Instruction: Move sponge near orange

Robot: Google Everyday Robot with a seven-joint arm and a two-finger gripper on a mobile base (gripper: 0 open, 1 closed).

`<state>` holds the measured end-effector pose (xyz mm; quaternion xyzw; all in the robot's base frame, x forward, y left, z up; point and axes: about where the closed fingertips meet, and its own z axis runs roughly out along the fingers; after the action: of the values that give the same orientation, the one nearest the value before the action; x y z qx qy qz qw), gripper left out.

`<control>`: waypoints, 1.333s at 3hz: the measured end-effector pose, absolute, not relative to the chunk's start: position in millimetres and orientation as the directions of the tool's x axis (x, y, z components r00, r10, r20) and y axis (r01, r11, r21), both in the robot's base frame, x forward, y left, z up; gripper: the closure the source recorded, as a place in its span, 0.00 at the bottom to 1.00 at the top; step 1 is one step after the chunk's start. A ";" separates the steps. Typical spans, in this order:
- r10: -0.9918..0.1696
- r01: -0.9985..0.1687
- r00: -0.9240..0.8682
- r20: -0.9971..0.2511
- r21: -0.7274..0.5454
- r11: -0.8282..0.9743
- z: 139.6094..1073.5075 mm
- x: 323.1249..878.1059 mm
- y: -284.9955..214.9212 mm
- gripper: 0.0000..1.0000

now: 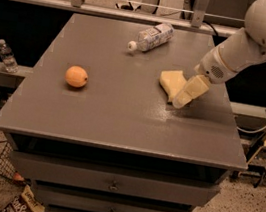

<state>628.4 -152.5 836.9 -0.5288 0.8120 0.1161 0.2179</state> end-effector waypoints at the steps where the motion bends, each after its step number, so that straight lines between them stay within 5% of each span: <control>1: -0.834 -0.915 -0.342 -0.433 -0.048 0.401 826.1 636.1 -142.6 0.20; 4: -0.853 -0.919 -0.273 -0.444 -0.142 0.368 867.3 639.3 -137.5 0.88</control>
Offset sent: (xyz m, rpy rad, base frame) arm 0.0173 0.0161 -0.0138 -0.1048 0.0236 0.0163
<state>639.3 -137.5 867.3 -0.5576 0.7946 0.0715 0.2292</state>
